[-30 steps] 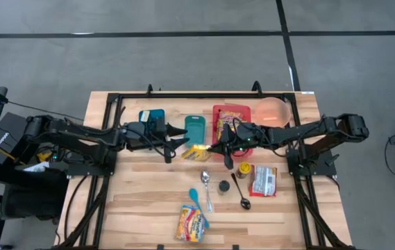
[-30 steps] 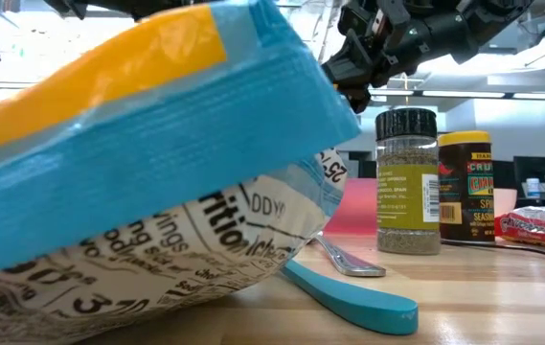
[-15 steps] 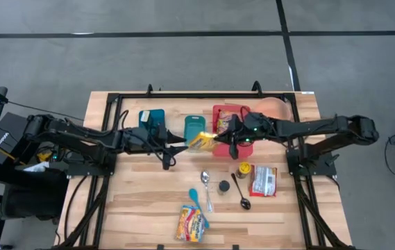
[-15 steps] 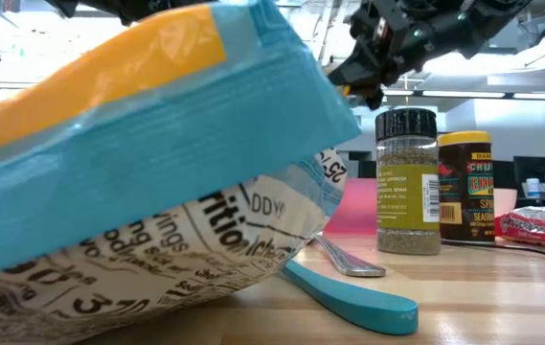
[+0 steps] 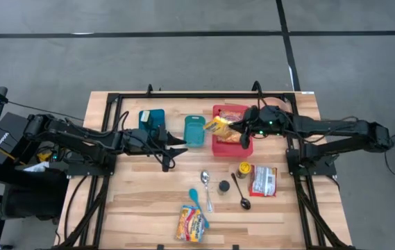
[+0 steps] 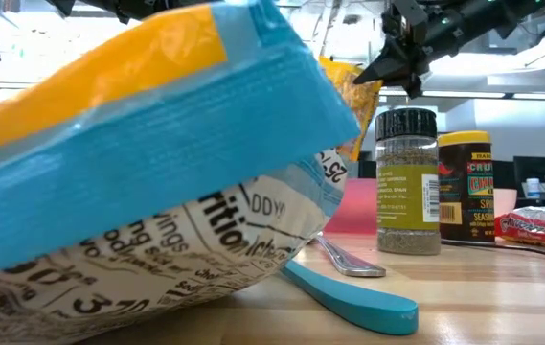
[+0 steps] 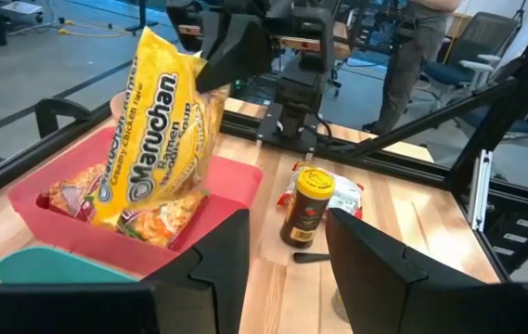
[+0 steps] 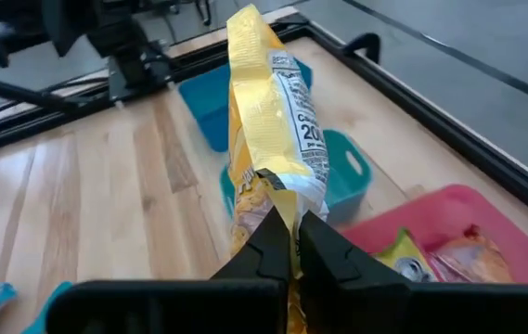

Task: Pick & Place Food Item
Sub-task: Put the yellow noodle pack into the red bin

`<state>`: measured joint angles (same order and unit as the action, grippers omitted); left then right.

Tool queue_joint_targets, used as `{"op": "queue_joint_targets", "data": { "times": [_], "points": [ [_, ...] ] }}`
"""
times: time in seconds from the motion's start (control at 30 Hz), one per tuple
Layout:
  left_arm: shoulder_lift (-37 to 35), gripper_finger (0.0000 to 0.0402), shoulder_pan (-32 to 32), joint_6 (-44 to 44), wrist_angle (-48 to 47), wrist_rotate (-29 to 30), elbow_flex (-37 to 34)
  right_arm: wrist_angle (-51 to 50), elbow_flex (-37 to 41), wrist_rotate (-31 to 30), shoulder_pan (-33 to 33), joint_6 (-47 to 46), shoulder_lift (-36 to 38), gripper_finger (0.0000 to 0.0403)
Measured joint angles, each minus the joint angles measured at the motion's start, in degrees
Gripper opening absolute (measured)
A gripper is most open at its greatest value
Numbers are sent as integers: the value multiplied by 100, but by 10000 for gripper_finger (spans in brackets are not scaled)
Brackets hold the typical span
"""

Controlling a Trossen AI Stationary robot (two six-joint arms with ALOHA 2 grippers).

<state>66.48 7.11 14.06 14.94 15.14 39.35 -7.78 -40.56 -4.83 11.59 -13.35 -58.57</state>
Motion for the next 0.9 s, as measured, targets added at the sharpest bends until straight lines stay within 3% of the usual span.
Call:
{"op": "queue_joint_targets", "data": {
  "times": [0.43, 0.67, 0.9],
  "points": [
    [0, 140, 0, 0, 2, 0, 0, 89, 920, -172, 318, -1141, 900, 0],
    [0, 140, 0, 2, 4, 0, 0, 46, 1246, -168, 329, -1650, 990, 2],
    [0, 140, 0, 2, 4, 0, 0, 10, 1384, 549, 536, -1218, 998, 2]
  ]
}}
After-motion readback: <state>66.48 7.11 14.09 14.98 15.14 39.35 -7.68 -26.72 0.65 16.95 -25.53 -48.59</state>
